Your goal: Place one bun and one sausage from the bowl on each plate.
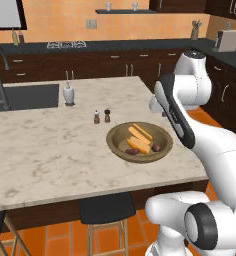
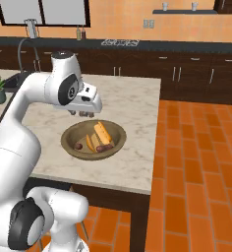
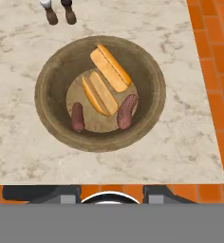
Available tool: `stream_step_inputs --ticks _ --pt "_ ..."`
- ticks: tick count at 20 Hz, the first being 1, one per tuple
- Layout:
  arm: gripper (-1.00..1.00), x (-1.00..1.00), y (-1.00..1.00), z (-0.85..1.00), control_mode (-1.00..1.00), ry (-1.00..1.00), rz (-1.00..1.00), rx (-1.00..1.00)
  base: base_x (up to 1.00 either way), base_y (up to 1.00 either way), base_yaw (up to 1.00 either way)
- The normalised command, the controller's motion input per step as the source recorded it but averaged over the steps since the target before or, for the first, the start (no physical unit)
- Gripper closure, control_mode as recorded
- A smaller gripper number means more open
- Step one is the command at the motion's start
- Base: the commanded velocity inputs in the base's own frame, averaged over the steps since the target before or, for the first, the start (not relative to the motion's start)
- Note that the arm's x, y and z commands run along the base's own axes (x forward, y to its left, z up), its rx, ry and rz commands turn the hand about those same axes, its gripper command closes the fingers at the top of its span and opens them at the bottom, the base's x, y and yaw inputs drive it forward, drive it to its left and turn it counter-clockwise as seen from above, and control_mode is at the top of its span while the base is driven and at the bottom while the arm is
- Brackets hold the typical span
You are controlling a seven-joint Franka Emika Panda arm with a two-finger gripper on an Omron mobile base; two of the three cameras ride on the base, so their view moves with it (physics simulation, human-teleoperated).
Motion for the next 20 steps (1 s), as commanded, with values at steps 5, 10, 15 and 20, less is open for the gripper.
stream_step_inputs --ticks 5,10,15,20 --pt "-1.00 0.39 0.30 -0.09 -1.00 0.00 0.04 -0.04 0.00 0.00 0.00" --pt "-1.00 0.95 0.09 -0.78 -1.00 0.00 0.09 -0.06 0.00 0.00 0.00" --pt "-1.00 0.92 0.03 -0.93 -1.00 0.01 0.02 0.00 0.00 0.00 0.00" --pt "-1.00 0.85 -0.02 -0.79 -1.00 -0.02 0.03 0.00 0.00 0.00 0.00"
